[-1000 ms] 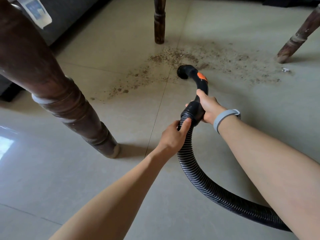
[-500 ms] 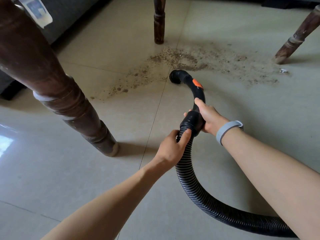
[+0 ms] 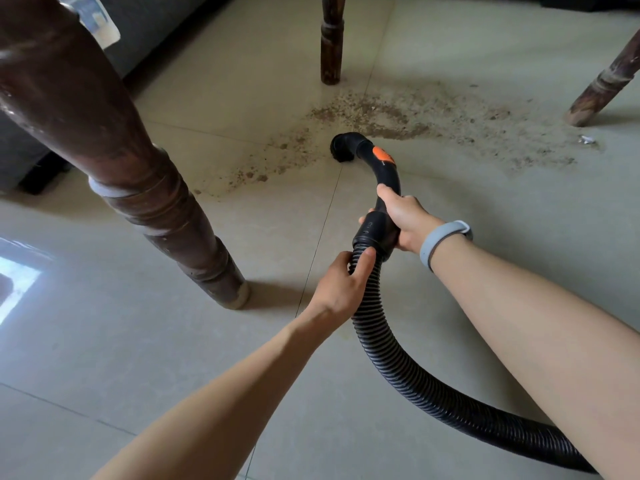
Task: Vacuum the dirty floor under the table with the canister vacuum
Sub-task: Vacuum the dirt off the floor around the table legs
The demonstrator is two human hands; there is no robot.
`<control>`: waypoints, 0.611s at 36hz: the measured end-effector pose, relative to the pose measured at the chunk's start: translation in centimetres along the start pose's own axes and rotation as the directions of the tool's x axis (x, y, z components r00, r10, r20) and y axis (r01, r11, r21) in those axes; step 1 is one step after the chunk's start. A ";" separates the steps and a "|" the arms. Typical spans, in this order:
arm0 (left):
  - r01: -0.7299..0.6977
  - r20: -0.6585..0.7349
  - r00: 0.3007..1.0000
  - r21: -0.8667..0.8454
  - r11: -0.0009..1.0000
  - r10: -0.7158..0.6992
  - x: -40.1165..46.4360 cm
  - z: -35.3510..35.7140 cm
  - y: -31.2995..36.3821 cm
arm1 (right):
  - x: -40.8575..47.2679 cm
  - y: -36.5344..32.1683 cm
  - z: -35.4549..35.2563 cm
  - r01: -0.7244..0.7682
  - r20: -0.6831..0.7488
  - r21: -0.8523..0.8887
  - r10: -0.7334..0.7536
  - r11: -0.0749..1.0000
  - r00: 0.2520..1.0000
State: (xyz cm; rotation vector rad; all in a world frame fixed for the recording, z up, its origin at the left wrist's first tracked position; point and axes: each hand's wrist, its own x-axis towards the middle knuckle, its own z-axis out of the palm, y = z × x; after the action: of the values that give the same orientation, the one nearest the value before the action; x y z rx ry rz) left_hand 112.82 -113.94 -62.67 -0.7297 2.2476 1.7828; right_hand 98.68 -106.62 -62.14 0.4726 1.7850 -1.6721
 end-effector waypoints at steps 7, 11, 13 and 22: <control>0.006 -0.045 0.999 -0.011 1.000 -0.006 0.0 -0.9 -0.4 | 0.3 -0.3 0.9 -0.004 0.022 -0.018 0.005 1.000 1.000; 0.011 -0.049 0.999 -0.008 1.000 -0.011 -1.3 -1.0 -1.4 | 0.0 1.1 1.6 -0.011 0.061 -0.020 0.012 1.000 0.998; 0.022 -0.064 0.998 -0.015 1.000 -0.023 -1.8 -1.1 -1.9 | -0.1 1.8 2.1 -0.001 0.061 -0.041 0.004 0.999 0.998; 0.046 -0.092 0.994 -0.052 0.998 -0.051 -3.8 -1.7 -2.9 | -1.4 3.1 3.5 0.005 0.107 -0.092 0.005 0.996 0.994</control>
State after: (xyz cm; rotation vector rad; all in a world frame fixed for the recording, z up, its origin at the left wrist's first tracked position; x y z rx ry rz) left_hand 117.78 -115.00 -63.05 -0.8869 2.2294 1.8240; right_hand 102.44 -109.42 -63.55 0.3353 1.7741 -1.5773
